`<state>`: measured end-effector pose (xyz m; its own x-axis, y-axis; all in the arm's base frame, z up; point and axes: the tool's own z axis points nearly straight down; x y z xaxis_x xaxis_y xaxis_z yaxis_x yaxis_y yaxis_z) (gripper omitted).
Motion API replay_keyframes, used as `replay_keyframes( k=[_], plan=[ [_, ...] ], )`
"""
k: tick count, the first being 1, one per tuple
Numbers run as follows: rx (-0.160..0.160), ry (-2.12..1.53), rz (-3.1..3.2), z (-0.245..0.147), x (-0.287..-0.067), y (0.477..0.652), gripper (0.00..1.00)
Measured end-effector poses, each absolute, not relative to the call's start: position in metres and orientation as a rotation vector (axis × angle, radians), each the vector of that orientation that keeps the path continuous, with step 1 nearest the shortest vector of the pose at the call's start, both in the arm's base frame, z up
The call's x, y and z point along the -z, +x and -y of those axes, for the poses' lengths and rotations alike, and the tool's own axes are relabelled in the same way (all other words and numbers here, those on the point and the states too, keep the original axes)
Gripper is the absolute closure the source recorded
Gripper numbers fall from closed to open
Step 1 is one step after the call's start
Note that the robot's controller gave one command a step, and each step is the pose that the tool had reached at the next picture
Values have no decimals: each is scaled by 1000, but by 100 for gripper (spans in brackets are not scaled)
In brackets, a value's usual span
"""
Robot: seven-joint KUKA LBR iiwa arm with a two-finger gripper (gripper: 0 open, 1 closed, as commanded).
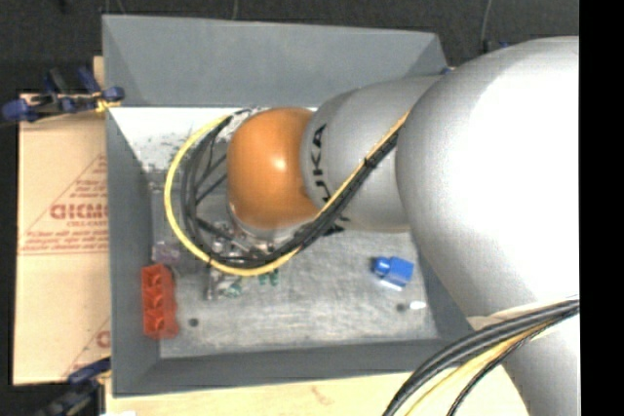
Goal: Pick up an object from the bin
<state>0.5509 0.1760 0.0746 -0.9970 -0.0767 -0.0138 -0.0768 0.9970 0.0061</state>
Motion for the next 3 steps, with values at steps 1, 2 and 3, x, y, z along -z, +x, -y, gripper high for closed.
replay_keyframes(
  k=[1,2,3],
  plan=[
    [-6,-117,-3131,-175,-143,553,100],
    [-8,-103,-3128,-193,-270,557,100],
    [5,-473,-3104,-104,-253,542,100]
  ],
)
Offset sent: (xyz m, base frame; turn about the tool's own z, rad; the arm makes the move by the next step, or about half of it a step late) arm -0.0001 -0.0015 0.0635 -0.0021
